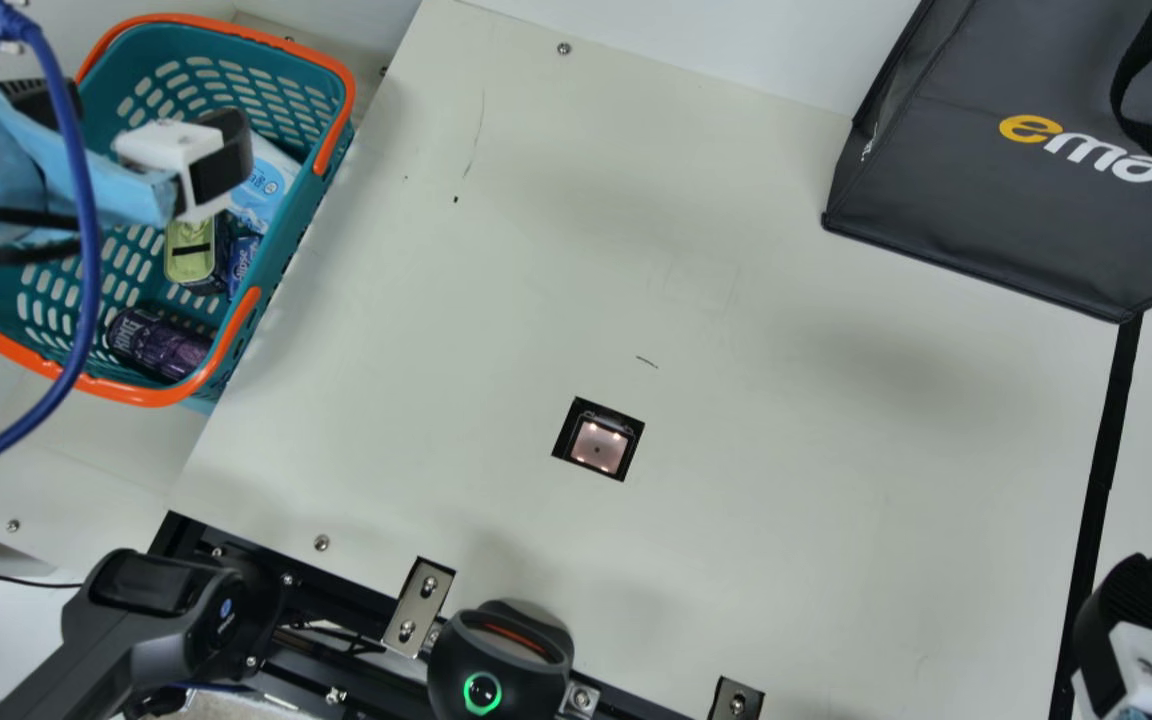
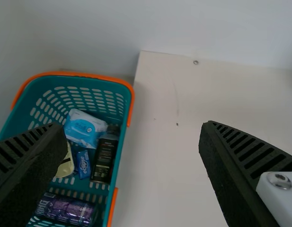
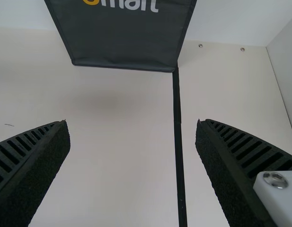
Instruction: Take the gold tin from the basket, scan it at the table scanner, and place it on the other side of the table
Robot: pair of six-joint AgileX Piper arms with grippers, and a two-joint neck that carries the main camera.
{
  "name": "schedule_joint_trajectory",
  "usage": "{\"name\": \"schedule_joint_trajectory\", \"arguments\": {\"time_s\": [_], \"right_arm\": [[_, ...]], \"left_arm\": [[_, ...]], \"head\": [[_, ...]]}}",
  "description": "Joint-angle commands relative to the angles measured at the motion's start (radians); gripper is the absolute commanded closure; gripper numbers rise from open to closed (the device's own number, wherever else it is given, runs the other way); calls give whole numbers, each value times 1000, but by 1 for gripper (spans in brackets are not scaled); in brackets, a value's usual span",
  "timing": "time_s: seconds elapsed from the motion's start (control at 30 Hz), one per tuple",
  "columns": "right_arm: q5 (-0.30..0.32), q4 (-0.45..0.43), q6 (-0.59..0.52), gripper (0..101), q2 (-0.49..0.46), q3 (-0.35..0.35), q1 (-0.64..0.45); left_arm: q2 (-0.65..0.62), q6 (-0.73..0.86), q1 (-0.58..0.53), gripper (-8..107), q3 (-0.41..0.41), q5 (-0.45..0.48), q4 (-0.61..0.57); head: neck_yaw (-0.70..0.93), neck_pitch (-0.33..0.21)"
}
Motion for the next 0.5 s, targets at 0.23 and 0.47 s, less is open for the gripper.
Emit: {"name": "schedule_joint_trajectory", "arguments": {"time_s": [0.23,0.47], "right_arm": [[0,0,0,6,0,0,0],[0,0,0,6,0,0,0]], "left_arm": [[109,31,168,9,-19,-58,11],[170,39,227,9,-24,-65,14]], "head": [[4,-30],[4,-30]]}}
